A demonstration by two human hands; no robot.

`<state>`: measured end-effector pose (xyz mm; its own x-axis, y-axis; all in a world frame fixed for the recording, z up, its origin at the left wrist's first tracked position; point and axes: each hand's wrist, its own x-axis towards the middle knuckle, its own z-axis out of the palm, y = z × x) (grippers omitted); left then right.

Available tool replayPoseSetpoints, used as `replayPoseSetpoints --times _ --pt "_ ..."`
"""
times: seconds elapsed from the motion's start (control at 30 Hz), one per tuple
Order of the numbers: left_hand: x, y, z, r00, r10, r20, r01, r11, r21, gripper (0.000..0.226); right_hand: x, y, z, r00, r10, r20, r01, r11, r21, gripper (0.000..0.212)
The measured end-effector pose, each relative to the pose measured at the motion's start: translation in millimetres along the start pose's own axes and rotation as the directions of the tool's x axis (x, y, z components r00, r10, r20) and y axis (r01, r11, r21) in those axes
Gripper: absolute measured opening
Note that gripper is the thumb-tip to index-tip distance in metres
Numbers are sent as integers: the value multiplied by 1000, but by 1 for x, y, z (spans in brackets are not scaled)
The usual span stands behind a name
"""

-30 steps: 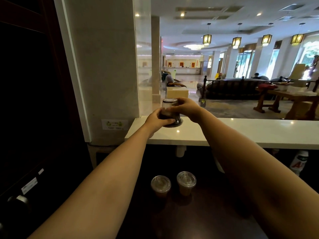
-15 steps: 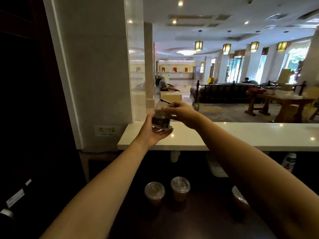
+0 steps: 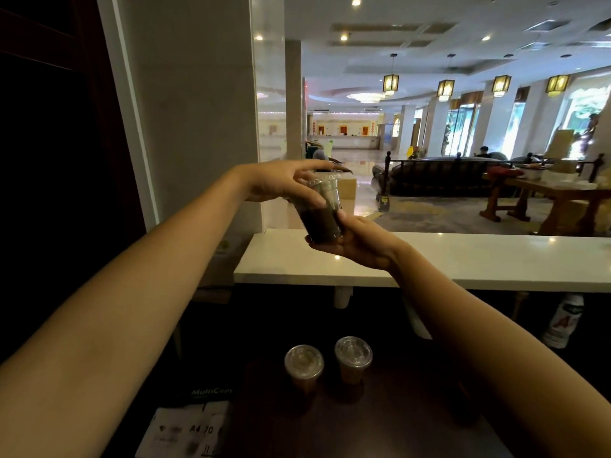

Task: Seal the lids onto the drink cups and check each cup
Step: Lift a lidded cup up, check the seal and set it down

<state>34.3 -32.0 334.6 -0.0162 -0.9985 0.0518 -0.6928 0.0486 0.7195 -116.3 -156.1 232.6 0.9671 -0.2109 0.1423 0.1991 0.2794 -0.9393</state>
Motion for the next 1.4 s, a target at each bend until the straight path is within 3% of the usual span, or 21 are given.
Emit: replayPoseSetpoints --times 0.1,0.2,0.3,0.4,0.5,0.6,0.7,0.77,0.9,1.03,1.17,1.3,1.4 --pt "-1 -5 6 996 -27 -89 18 996 -91 71 3 13 4 996 -85 -28 86 995 45 99" --pt "-2 -21 15 993 -57 -108 36 982 -188 99 1 18 4 994 -80 -78 82 996 32 75" --pt "-2 -34 24 985 -81 -152 52 981 -186 86 -6 17 -3 995 -23 -96 10 991 -130 47" --pt "-4 -38 37 983 -83 -161 60 988 -142 80 -16 6 -9 993 51 -107 -78 962 -263 43" --pt "-1 -43 51 981 -107 -161 102 994 -40 87 -25 -17 -6 976 58 -208 -136 915 -380 40" --pt "6 -44 69 975 -100 -197 109 993 34 92 -29 -38 5 963 131 -235 -253 742 -621 26" --pt "15 -44 89 963 -53 -265 87 989 119 96 -26 -46 15 926 202 -320 -375 394 -839 48" --pt "21 -45 102 950 -29 -309 82 984 158 98 -22 -47 15 900 229 -372 -425 262 -866 58" --pt "27 -51 120 932 3 -363 44 992 120 93 -18 -46 5 845 339 -413 -493 197 -847 66" --pt "33 -60 133 935 15 -355 37 989 140 94 -20 -37 -4 834 319 -449 -518 176 -837 76" --pt "37 -69 140 957 8 -292 36 989 145 88 -25 -29 -14 838 274 -472 -518 127 -846 80" --pt "40 -74 145 978 25 -207 -8 997 83 78 -34 -21 -23 829 276 -487 -529 104 -842 78" --pt "48 -86 151 995 -45 -93 43 999 -26 84 -44 -17 -35 819 272 -506 -542 75 -837 80"
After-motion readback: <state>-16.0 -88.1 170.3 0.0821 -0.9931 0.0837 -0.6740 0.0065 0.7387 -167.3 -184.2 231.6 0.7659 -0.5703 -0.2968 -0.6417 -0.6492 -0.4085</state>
